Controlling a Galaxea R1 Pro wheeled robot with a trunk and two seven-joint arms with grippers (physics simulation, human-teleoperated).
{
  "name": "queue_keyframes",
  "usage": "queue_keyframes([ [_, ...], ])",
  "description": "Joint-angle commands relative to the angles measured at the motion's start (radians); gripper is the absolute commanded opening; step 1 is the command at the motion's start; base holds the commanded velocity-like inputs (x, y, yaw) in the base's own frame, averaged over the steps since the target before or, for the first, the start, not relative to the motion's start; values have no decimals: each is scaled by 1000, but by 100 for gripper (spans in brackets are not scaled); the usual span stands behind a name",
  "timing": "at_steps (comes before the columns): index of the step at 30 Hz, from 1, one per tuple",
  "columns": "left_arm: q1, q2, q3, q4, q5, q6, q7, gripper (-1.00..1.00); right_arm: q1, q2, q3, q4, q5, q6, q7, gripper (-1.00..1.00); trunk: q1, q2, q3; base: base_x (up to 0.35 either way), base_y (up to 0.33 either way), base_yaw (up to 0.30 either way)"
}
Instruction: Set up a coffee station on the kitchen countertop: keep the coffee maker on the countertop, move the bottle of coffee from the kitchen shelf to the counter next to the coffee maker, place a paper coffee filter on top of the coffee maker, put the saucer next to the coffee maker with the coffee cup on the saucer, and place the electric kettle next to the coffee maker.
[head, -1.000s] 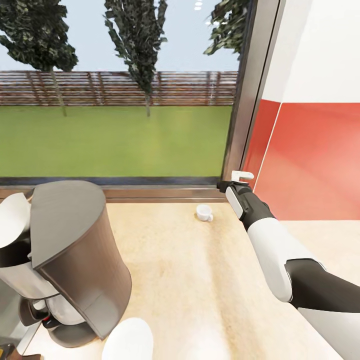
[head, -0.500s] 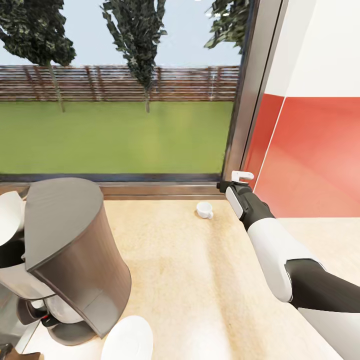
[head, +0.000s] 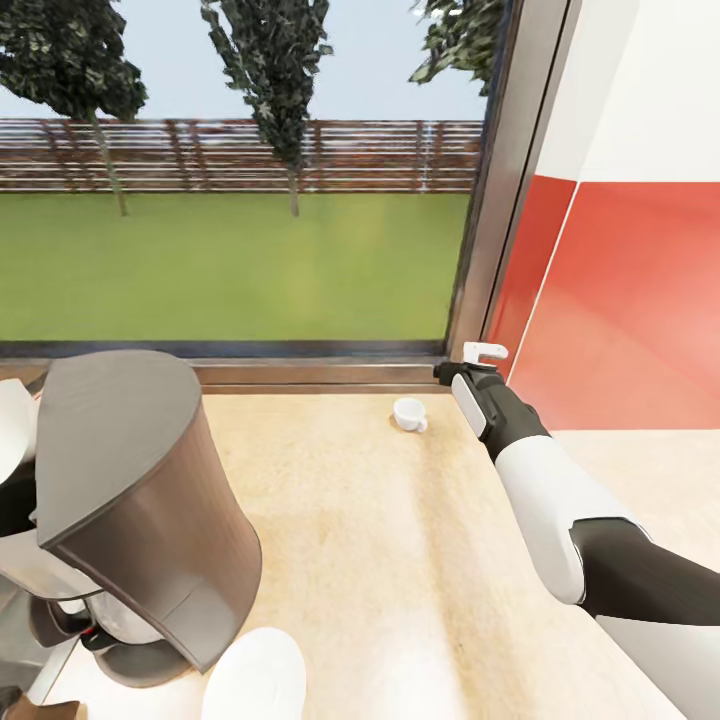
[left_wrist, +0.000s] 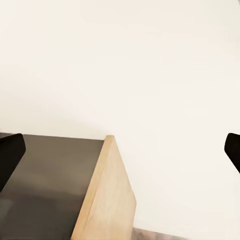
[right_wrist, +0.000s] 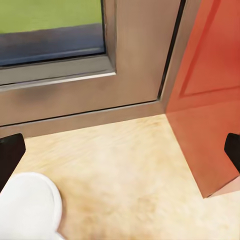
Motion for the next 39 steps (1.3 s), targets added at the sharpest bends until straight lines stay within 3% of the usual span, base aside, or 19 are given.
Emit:
queue_keyframes([
  [1,-1,0,-4,2,-3,-4,3,100,-1,0,1,-1,-11,3,-7,100,1,-2,-3,0,0,0],
  [31,-1,-2,1,3,0,-4,5,100,0,1,3,4,-9,3,-7,100,1,-2,-51,0,0,22],
  [39,-1,-2,1,3,0,-4,4,100,1,4,3,71,-12,1,-6,100,1,-2,-62,0,0,146],
])
